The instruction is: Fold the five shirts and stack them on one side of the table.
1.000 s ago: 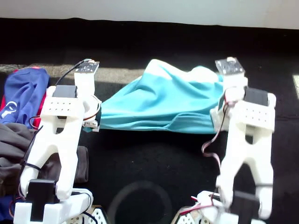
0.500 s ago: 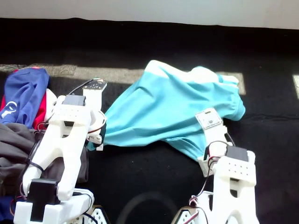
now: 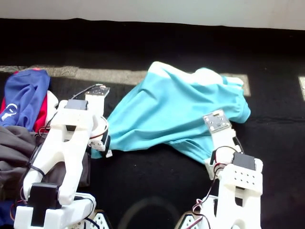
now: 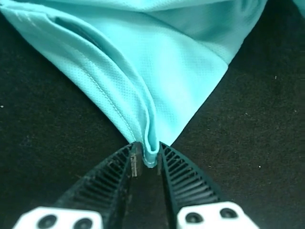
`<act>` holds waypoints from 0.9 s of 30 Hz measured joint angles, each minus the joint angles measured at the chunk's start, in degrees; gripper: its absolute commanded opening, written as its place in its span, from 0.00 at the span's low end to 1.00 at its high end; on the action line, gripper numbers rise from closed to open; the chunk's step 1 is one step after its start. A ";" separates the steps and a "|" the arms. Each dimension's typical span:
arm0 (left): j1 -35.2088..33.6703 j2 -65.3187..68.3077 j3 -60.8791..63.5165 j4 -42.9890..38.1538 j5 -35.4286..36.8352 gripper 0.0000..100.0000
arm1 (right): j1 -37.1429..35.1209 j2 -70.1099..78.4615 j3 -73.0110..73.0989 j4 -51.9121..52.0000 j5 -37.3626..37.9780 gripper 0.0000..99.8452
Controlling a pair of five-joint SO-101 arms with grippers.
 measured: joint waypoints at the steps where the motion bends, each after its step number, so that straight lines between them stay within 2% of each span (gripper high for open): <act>1: 0.00 0.00 0.00 0.09 0.00 0.14 | 0.79 0.00 0.00 -0.79 0.09 0.07; 4: 0.00 0.00 -3.43 3.96 -0.09 0.14 | 3.96 -0.18 0.00 -2.90 0.09 0.07; 10: 0.00 0.00 -18.64 17.14 -0.09 0.14 | 6.68 -0.18 0.00 -3.34 2.37 0.07; 15: 0.00 0.00 -25.14 18.90 -0.18 0.14 | 6.86 -0.18 0.00 -3.34 2.73 0.07; 17: 0.00 0.44 -23.74 16.97 -0.18 0.14 | 6.86 -0.18 0.00 -3.34 2.73 0.07; 20: -0.09 2.81 -16.53 9.49 -0.53 0.14 | 6.86 -0.18 0.00 -3.34 2.73 0.07; 24: -2.02 8.26 -6.51 -3.96 -7.30 0.14 | 6.86 -0.18 0.00 -3.34 2.73 0.07; 27: -4.75 11.87 -5.36 -8.79 -9.41 0.14 | 6.86 -0.18 0.00 -3.34 2.73 0.07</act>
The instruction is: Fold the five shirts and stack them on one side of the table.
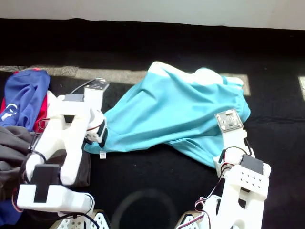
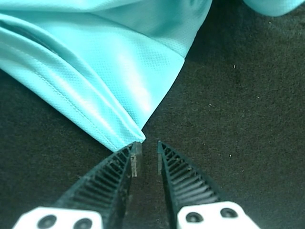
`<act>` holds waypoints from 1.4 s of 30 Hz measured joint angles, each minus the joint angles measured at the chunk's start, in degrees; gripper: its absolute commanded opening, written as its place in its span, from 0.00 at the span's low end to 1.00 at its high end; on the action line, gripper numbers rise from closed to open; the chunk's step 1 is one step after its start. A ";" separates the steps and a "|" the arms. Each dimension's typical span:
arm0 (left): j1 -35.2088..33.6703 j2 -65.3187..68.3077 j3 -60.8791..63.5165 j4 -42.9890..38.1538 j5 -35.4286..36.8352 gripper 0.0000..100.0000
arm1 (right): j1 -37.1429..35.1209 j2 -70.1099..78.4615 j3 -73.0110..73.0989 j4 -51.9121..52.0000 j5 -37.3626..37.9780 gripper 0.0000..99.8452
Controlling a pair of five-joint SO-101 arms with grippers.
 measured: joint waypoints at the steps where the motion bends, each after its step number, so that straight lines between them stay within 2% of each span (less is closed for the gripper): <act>1: -1.05 0.97 0.00 -0.53 -0.18 0.14 | 0.00 0.00 0.00 0.00 0.00 0.07; 5: -4.22 3.78 0.00 -1.05 -0.44 0.14 | 0.00 0.00 0.00 0.00 0.00 0.07; 9: -4.22 3.87 0.00 -0.88 -0.44 0.14 | 0.00 0.00 0.00 0.00 0.00 0.07; 17: -4.75 -2.02 -1.85 9.23 -0.44 0.14 | 0.00 0.00 0.00 0.00 0.00 0.07; 28: -5.10 2.90 -1.85 7.74 -0.44 0.14 | 0.00 0.00 0.00 0.00 0.18 0.07; 34: -5.19 8.44 -2.64 3.60 -0.44 0.14 | 0.00 0.00 0.00 0.00 0.18 0.07; 35: -5.19 8.62 -2.64 3.34 -0.44 0.12 | 0.00 0.00 0.00 0.00 0.18 0.07; 38: -5.10 9.14 -2.55 3.16 -0.44 0.00 | -1.67 0.00 0.26 0.00 0.18 0.07; 42: -4.57 9.93 -5.19 3.16 2.73 0.01 | -6.51 0.00 0.53 -0.18 -3.34 0.07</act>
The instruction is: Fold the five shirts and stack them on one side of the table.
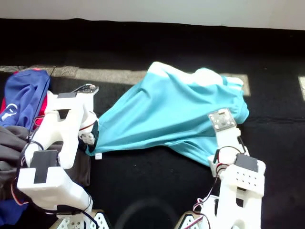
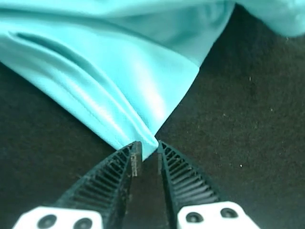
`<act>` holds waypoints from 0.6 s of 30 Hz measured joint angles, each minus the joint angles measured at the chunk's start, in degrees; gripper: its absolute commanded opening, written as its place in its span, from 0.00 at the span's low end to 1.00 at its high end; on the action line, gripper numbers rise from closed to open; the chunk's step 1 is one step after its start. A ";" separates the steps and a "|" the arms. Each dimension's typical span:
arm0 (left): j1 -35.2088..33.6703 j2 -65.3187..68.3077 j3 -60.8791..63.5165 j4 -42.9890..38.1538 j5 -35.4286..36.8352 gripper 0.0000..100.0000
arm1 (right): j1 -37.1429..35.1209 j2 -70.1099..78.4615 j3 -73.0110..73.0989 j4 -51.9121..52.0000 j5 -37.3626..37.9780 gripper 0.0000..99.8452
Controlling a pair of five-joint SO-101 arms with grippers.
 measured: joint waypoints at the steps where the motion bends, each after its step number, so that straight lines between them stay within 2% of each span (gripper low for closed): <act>1: 0.00 0.09 -0.79 0.00 0.79 0.01 | -1.32 0.00 0.00 -0.09 -0.97 0.07; 6: 2.55 0.18 -8.44 2.37 3.25 0.01 | -6.59 0.00 0.00 -0.09 -4.92 0.08; 11: 5.63 0.79 -19.69 7.30 7.12 0.01 | -7.47 0.00 -0.35 1.14 -8.00 0.20; 14: 5.89 0.79 -22.51 8.00 7.47 0.01 | -7.91 0.00 -2.55 1.67 -8.88 0.18; 18: 5.89 0.79 -23.12 8.09 7.47 0.01 | -6.33 2.55 -4.22 -3.60 -8.97 0.16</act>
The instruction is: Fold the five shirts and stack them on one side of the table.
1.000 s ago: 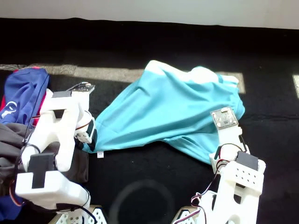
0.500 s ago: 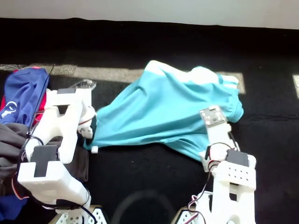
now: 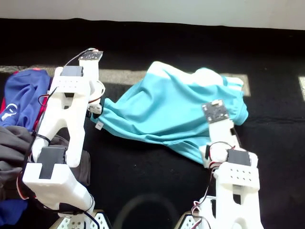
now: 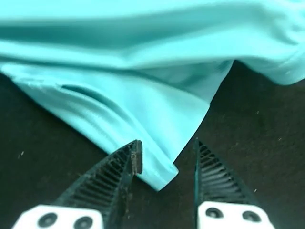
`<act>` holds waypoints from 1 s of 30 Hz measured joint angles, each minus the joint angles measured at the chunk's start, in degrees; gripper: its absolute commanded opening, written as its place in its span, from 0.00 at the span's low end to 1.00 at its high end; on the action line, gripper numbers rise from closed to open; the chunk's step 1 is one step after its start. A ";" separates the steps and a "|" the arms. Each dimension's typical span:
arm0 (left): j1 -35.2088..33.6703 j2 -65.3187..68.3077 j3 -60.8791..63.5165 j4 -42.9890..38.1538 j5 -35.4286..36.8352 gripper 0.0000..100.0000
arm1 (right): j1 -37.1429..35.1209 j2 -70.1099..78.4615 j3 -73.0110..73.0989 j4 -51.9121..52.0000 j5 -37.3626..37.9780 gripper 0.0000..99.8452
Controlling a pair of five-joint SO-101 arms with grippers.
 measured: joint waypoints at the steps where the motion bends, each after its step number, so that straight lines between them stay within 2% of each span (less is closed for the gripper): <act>1: 0.00 0.00 0.00 0.00 0.00 0.01 | 0.62 1.93 -0.53 -1.05 0.00 0.16; 8: 0.00 0.00 0.00 0.35 0.00 0.01 | -0.44 20.92 -4.57 -2.81 0.00 0.16; 12: 0.00 0.00 0.00 0.35 0.00 0.01 | -3.60 24.62 -4.84 -1.58 -0.09 0.16; 16: 0.00 0.00 0.00 0.35 0.00 0.01 | -6.51 21.63 -5.01 4.75 -0.09 0.16; 22: 0.00 0.00 0.00 0.35 0.00 0.01 | -8.79 9.67 -5.01 13.63 1.58 0.16; 27: 0.00 0.00 0.00 2.29 0.00 0.01 | -7.82 2.55 -5.01 15.56 1.85 0.16; 30: 0.00 0.00 0.00 4.31 0.00 0.01 | -5.10 1.85 -5.01 12.92 -5.19 0.17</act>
